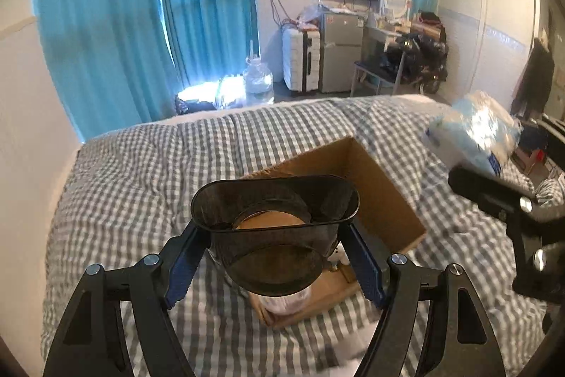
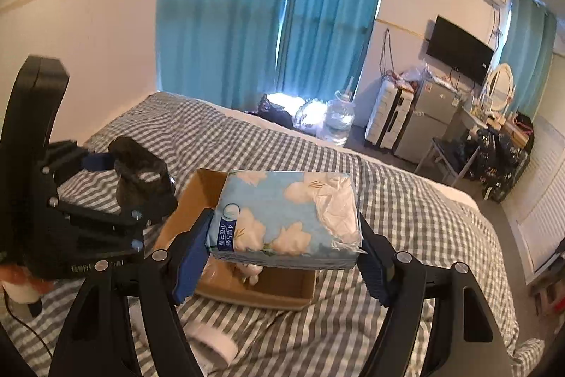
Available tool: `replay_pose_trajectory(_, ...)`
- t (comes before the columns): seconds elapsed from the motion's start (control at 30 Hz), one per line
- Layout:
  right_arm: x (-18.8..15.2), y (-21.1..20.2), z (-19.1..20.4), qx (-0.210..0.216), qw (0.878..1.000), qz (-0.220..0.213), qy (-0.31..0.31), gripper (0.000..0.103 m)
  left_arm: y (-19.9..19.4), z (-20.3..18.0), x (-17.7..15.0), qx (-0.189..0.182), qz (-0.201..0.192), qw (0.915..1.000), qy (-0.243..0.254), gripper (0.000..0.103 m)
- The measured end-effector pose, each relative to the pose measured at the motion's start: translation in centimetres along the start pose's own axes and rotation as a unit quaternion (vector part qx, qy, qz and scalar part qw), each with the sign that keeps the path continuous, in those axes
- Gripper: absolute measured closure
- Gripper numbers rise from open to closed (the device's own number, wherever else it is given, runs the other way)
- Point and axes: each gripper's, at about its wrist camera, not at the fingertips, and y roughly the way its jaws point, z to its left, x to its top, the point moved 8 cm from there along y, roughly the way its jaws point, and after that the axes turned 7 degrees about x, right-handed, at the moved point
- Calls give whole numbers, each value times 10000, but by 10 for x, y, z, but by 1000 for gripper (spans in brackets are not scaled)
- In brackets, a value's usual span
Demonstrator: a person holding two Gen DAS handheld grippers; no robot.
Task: Organize objects
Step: 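Carry the dark cup and tissue pack into the box and release both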
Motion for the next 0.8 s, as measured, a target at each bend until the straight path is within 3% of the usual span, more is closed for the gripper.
replay_pose_trajectory(0.37,-9,120,-38,200,9976,428,505,29,93,-12,-21,-206,388,9990,78,26)
replay_pose_trajectory(0.67,-29,154,-45,295,9965,506,591,29,115,-21,-25,-606,345,9975,78,24)
replay_pose_trajectory(0.8,-29,148,-52,241,9953,429,835,25,109,-28,-25,-478,285,9982,241,7)
